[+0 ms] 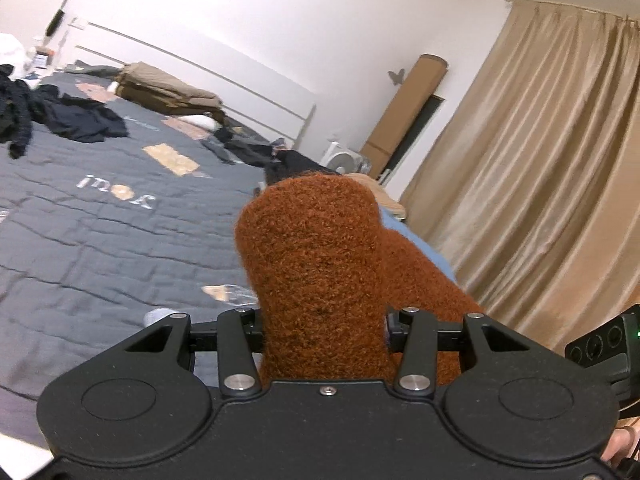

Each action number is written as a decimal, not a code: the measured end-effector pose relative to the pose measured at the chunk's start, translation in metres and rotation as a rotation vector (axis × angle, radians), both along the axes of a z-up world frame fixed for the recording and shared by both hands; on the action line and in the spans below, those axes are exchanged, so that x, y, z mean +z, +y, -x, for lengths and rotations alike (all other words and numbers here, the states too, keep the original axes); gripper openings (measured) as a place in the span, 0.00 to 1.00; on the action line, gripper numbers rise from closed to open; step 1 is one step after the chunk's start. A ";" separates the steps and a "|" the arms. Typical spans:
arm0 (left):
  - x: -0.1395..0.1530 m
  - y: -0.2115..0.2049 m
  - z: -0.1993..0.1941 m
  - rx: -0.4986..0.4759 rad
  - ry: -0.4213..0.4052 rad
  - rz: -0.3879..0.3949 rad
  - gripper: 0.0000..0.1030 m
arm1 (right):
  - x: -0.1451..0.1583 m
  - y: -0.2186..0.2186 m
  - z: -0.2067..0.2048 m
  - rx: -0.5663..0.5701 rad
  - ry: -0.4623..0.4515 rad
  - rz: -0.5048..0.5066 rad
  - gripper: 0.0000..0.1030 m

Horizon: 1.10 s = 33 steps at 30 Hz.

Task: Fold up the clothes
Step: 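Lift and carry the brown bundle with both tools toward the clothes stack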

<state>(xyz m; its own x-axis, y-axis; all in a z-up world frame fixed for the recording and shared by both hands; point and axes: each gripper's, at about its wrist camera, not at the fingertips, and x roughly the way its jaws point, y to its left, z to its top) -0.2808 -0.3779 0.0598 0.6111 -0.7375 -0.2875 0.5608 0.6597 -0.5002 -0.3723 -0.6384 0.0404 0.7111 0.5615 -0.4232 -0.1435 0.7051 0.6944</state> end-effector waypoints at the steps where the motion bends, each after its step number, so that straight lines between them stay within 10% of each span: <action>1: 0.000 -0.009 0.000 -0.009 -0.003 0.005 0.42 | 0.002 -0.008 0.001 -0.009 -0.002 0.007 0.41; 25: 0.085 -0.273 -0.126 -0.217 -0.040 -0.011 0.42 | 0.091 -0.218 -0.064 -0.194 -0.100 0.172 0.41; 33: 0.066 -0.356 -0.198 -0.257 0.012 -0.095 0.42 | 0.072 -0.277 -0.121 -0.251 -0.064 0.206 0.41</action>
